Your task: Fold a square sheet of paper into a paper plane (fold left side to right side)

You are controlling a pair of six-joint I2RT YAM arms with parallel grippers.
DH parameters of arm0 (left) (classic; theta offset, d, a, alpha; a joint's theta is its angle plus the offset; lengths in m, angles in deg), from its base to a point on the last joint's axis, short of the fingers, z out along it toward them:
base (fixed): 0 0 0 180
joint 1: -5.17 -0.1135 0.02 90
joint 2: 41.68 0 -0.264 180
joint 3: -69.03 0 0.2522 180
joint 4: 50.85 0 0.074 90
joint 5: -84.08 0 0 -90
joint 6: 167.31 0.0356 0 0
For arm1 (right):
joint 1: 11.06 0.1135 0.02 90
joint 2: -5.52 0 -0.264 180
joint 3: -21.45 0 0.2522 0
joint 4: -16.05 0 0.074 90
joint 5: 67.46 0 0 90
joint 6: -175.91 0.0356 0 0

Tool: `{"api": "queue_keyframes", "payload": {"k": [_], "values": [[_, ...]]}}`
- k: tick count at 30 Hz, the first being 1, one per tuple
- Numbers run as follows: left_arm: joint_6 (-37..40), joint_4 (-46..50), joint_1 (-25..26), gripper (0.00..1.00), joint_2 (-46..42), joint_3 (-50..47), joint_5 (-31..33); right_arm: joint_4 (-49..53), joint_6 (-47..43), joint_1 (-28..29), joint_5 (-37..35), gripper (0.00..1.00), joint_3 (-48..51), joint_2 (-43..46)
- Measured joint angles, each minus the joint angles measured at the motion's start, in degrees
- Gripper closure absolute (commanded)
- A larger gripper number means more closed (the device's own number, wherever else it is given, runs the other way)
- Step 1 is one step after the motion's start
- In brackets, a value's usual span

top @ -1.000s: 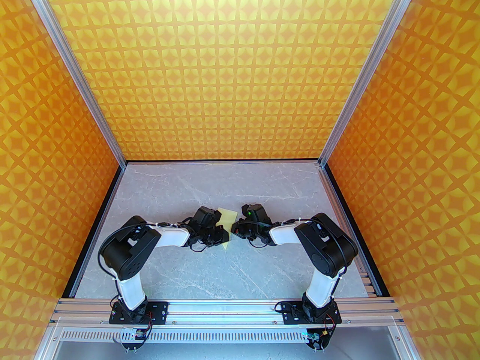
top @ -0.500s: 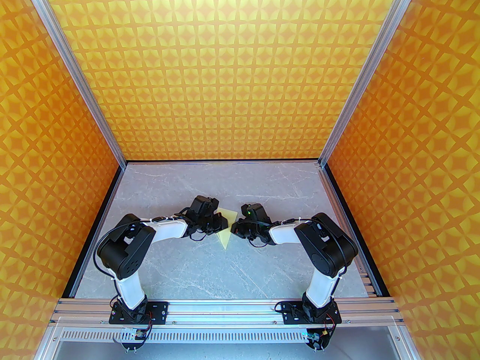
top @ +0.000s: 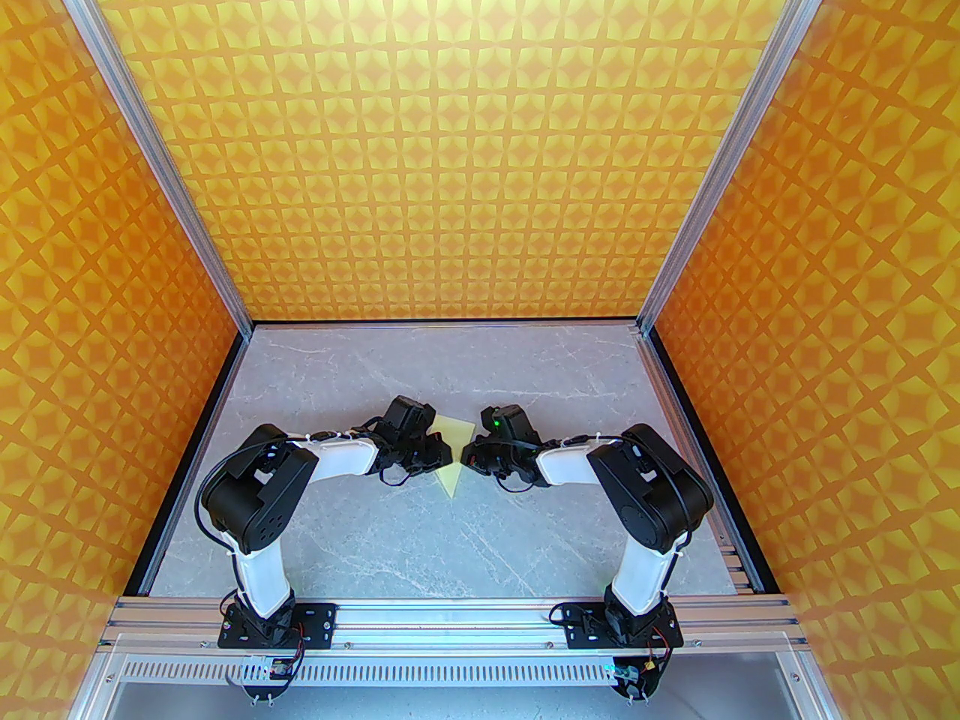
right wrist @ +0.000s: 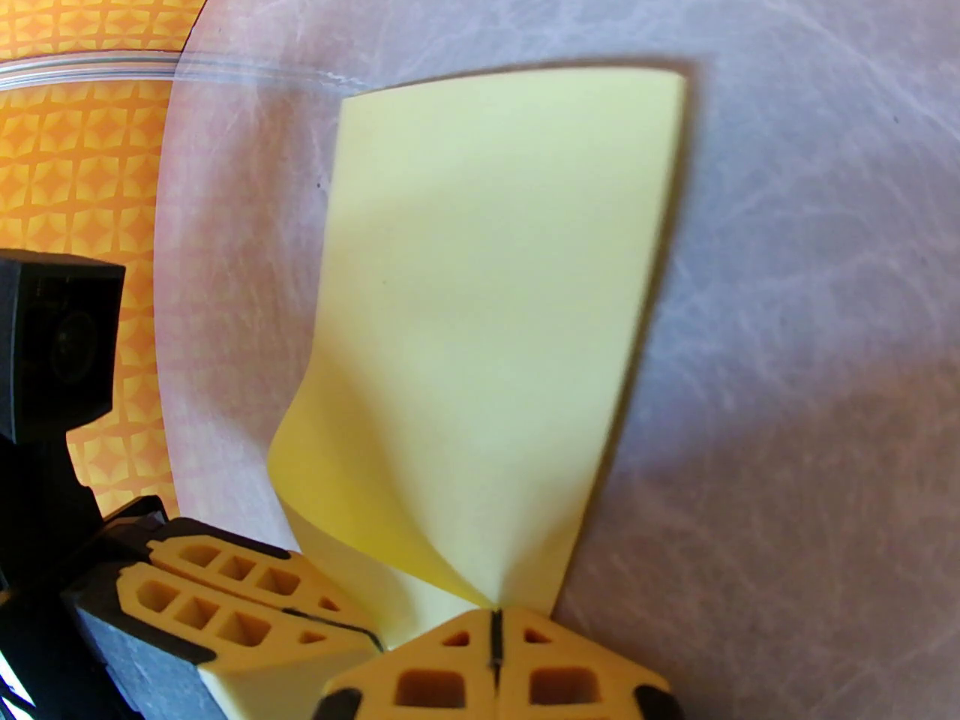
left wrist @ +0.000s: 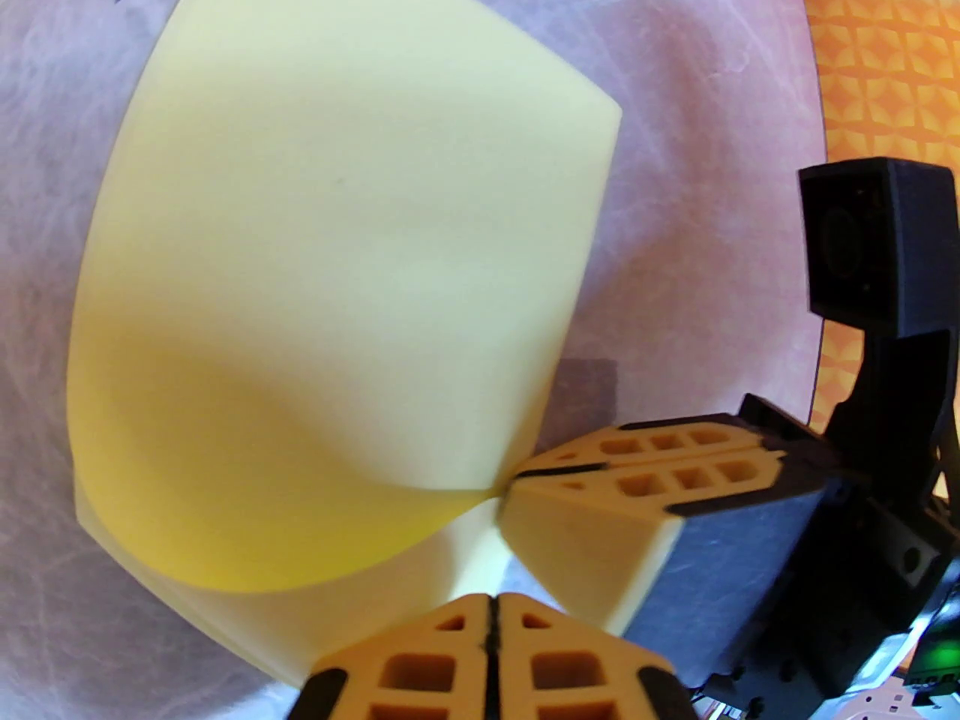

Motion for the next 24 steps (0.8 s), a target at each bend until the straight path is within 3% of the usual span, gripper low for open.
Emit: {"api": "queue_keyframes", "payload": {"k": [24], "values": [[2.56,3.32,-2.25,0.93,0.35,3.65,0.55,0.13,-0.2,0.02,-0.02,1.0,-0.02,0.0]]}}
